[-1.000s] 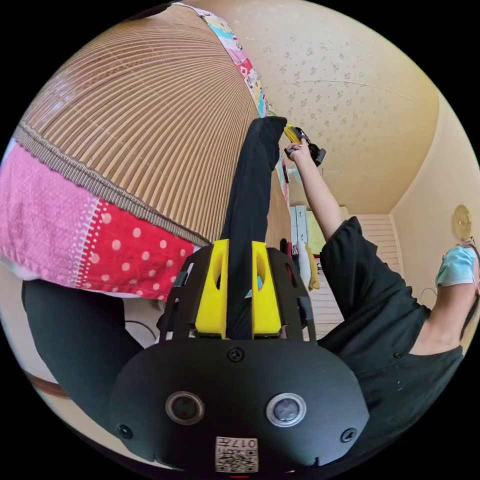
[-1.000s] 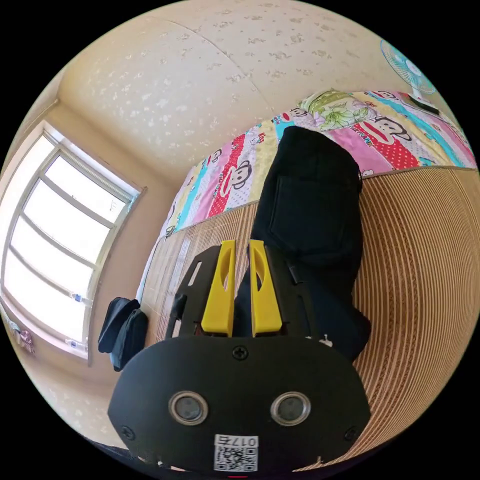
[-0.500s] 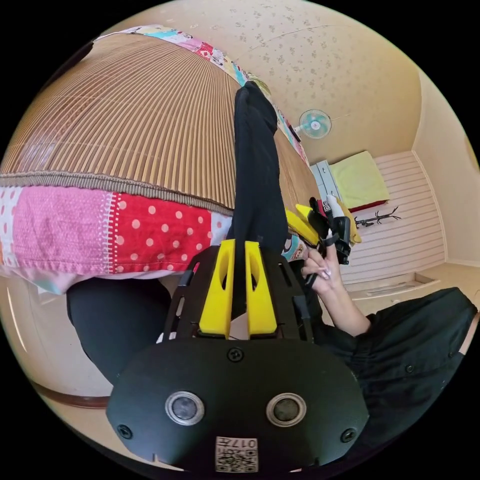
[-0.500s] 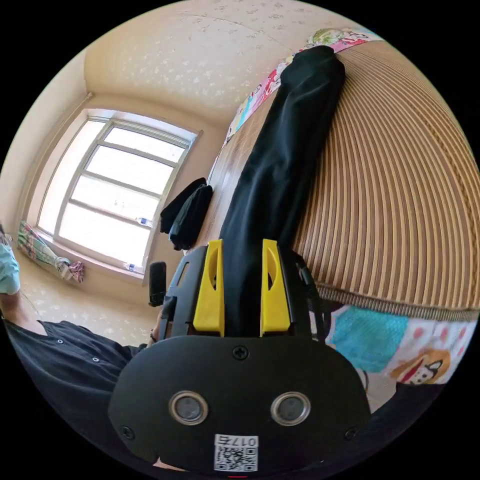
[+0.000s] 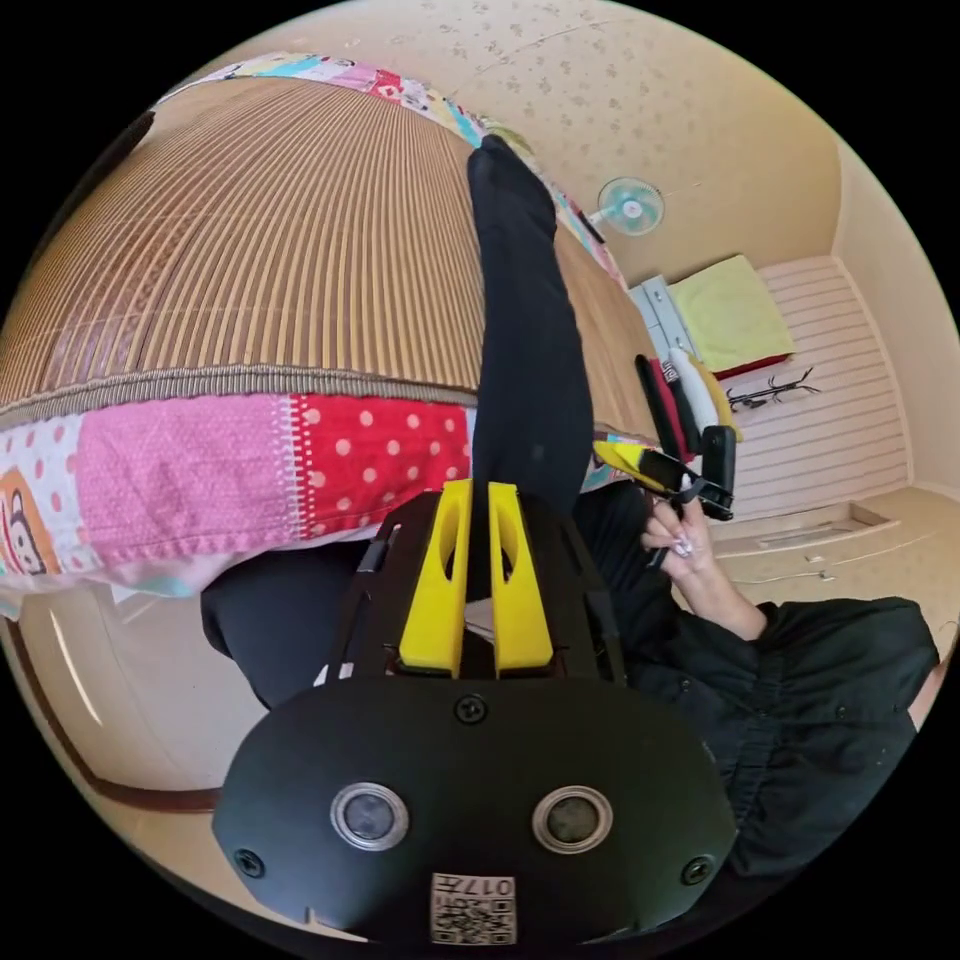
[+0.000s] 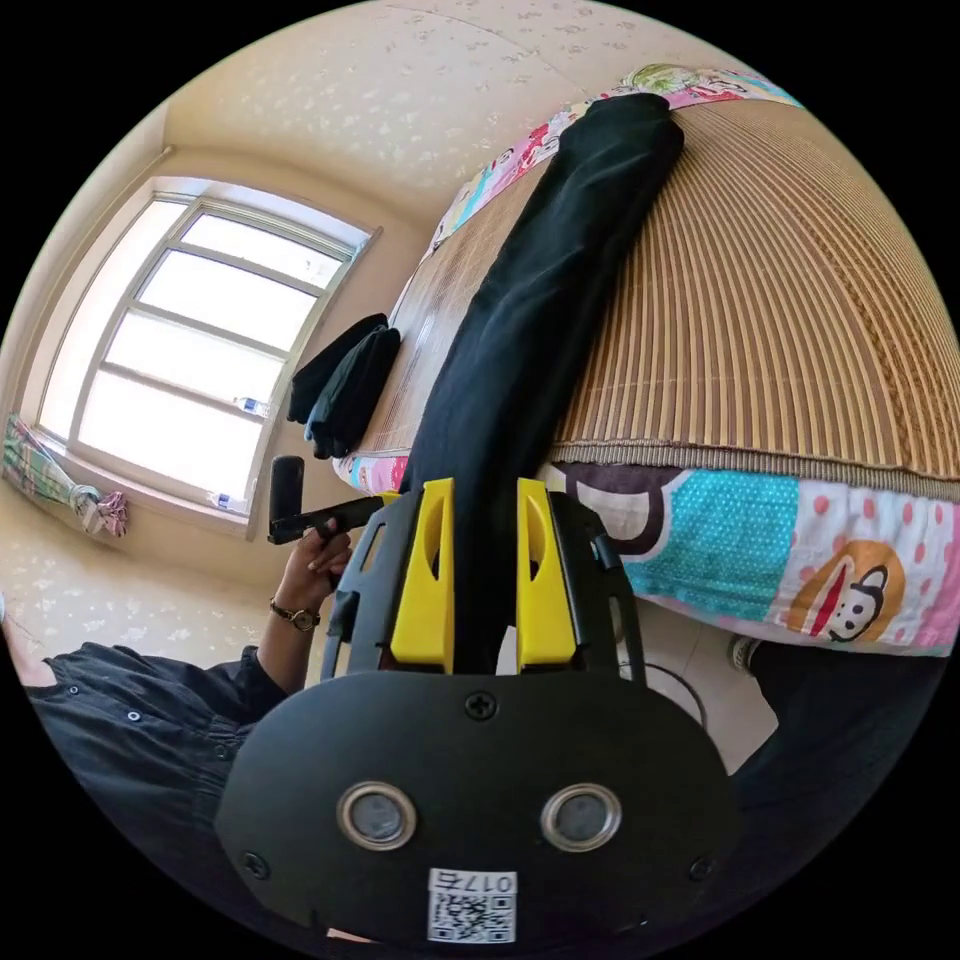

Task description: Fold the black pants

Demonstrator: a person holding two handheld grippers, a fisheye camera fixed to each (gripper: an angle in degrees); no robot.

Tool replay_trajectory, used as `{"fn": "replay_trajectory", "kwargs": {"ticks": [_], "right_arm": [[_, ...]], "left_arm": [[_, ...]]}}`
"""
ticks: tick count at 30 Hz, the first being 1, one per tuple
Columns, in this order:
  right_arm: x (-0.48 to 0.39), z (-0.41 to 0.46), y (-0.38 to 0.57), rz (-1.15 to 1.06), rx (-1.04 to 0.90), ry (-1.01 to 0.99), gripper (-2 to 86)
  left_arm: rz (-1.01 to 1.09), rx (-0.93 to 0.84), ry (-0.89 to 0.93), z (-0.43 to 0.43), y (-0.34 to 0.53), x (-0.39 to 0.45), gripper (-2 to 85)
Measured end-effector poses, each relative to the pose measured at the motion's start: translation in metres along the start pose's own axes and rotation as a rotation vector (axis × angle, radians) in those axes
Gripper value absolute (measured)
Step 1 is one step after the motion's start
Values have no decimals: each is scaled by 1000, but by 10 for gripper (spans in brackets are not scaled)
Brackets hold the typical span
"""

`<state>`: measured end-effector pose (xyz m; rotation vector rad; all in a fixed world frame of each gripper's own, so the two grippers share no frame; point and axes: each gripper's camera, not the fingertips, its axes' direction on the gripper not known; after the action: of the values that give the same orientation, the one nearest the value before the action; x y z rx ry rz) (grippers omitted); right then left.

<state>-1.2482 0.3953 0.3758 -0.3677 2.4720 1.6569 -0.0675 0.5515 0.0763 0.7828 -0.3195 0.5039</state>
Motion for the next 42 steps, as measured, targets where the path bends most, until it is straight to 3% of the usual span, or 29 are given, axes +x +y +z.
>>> {"fn": "replay_trajectory", "kwargs": {"ticks": [8,14,21,25,27,30,34,39,42], "right_arm": [[-19,12,3,-53,-21,138,70],[-7,16,14,-17,-24,44,78],[-25,-10,15,-55,-9,-1,17],[-36,-36,25,-104,41,-21,11],[-33,-26,33,-115,4,73,12],[-21,-10,35,-63,-78,84,21],[-15,-25,21,-31,7,3,68],[-17,-2,-36,-36,-72,12,84],[-17,-8,-43,-70,-118,23,52]], "left_arm": [[62,-21,44,-2,3,15,13],[47,57,148,-8,22,15,1],[70,123,277,-19,37,13,1],[55,58,264,-4,39,10,10],[16,30,207,4,37,12,23],[-18,98,40,-7,35,20,58],[34,164,66,-17,11,26,82],[35,-73,60,39,-26,31,63],[17,-74,43,56,-18,48,52]]}}
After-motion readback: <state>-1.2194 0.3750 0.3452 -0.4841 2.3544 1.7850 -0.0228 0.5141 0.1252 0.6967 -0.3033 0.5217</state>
